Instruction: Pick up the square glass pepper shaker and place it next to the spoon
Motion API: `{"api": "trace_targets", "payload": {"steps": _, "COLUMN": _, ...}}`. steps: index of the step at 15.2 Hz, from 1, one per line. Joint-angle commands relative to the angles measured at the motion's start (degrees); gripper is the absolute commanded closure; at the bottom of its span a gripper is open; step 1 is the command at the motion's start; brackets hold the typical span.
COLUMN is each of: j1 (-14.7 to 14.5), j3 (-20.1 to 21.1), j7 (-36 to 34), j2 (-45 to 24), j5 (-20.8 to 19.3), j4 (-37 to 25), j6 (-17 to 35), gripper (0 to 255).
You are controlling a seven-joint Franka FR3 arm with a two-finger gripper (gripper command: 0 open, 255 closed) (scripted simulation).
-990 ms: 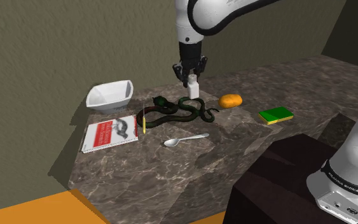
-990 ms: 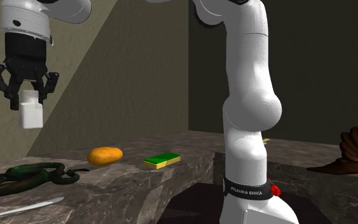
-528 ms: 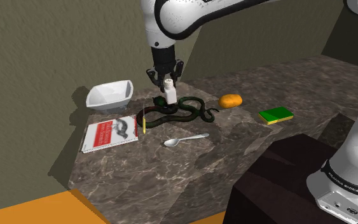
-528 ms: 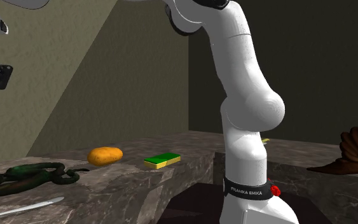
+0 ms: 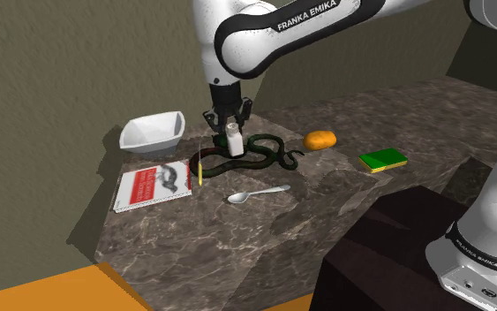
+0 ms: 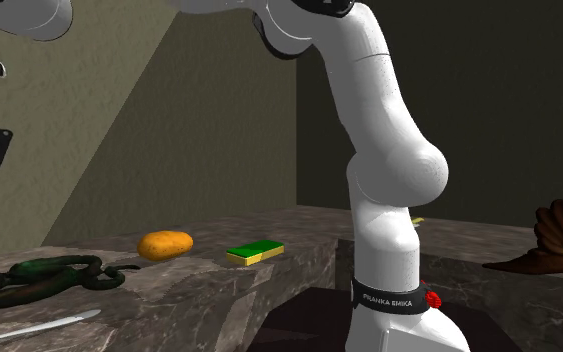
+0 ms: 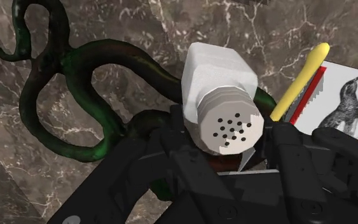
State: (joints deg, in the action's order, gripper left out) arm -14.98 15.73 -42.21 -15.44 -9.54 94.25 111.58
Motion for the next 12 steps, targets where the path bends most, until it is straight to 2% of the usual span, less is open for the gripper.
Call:
{"api": "trace_targets", "payload": {"steps": 1, "j1": 0.09, "j3": -0.06, "j7": -0.13, "j2": 0.01, "j5": -0.09, "j4": 1.58, "j6": 1.60, "gripper": 255}}
{"api": "trace_targets", "payload": {"steps": 12, "j1": 0.01, "j3": -0.46, "j7": -1.40, "j2": -2.39, "j5": -1.32, "j4": 6.87, "j6": 9.13, "gripper": 255}}
